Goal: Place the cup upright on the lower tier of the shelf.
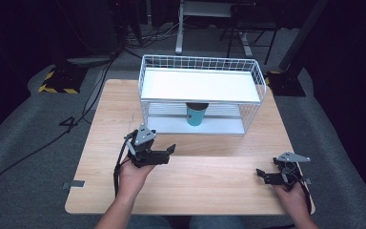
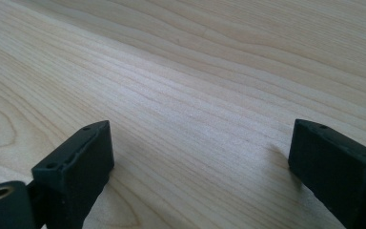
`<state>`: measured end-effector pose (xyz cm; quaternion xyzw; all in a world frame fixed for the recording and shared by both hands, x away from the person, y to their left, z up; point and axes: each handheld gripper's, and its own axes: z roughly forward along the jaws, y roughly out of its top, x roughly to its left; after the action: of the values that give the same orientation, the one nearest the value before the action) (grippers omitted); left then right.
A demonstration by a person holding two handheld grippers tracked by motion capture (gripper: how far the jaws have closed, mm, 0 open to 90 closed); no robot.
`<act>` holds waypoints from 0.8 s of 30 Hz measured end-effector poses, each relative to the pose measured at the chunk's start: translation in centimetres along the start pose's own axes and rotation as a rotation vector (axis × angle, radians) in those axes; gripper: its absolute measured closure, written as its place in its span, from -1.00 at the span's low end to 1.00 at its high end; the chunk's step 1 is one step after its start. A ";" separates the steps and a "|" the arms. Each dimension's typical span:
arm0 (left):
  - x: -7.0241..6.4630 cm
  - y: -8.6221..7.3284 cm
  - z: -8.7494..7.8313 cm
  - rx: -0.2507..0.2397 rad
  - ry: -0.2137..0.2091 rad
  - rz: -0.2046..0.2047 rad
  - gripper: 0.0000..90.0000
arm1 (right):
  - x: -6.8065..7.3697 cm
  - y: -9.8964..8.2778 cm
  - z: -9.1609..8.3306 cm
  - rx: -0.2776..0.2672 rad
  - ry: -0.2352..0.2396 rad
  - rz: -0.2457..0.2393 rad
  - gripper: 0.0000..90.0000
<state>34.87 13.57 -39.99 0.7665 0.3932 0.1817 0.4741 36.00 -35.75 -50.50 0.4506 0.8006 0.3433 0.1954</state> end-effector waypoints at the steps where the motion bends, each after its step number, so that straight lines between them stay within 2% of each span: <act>1: 0.1 -0.2 -0.5 0.003 -0.006 0.004 -0.72 | 0.0 0.0 0.0 0.000 0.000 0.000 -0.81; 2: 0.1 -0.2 -0.5 0.003 -0.006 0.004 -0.72 | 0.0 0.0 0.0 0.000 0.000 0.001 -0.81; 6: 0.2 -1.2 -2.4 0.008 -0.007 0.013 -0.70 | 0.0 0.0 0.0 0.000 0.000 0.001 -0.81; 9: 0.3 -1.7 -2.9 0.018 -0.013 0.014 -0.69 | 0.0 0.0 0.0 0.000 0.000 0.001 -0.81; 10: 0.5 -2.2 -3.4 0.034 -0.024 0.009 -0.68 | 0.0 0.0 0.0 0.000 0.000 0.001 -0.81; 14: 0.8 -3.2 -4.3 0.036 -0.036 -0.015 -0.68 | 0.0 0.0 0.0 0.000 0.000 0.000 -0.81; 16: 0.9 -3.5 -4.5 0.033 -0.035 -0.020 -0.68 | 0.0 0.0 0.0 0.000 0.000 0.000 -0.81; 18: 1.0 -4.5 -5.0 0.034 -0.024 -0.029 -0.68 | 0.0 0.0 0.0 0.000 0.000 0.000 -0.81; 20: 1.1 -4.8 -5.1 0.041 -0.017 -0.025 -0.68 | 0.0 0.0 0.0 0.000 0.000 0.001 -0.81; 21: 1.2 -5.5 -5.2 0.072 -0.010 -0.010 -0.67 | 0.0 0.0 0.0 0.000 0.000 0.001 -0.81; 22: 1.2 -5.5 -5.2 0.072 -0.010 -0.010 -0.67 | 0.0 0.0 0.0 0.000 0.000 0.001 -0.81; 24: 1.4 -6.3 -5.2 0.106 0.010 0.018 -0.67 | 0.0 0.0 0.0 0.000 0.000 0.001 -0.81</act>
<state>29.66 19.23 -43.09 0.7932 0.3978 0.1688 0.4291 36.02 -35.73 -50.49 0.4511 0.8003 0.3434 0.1951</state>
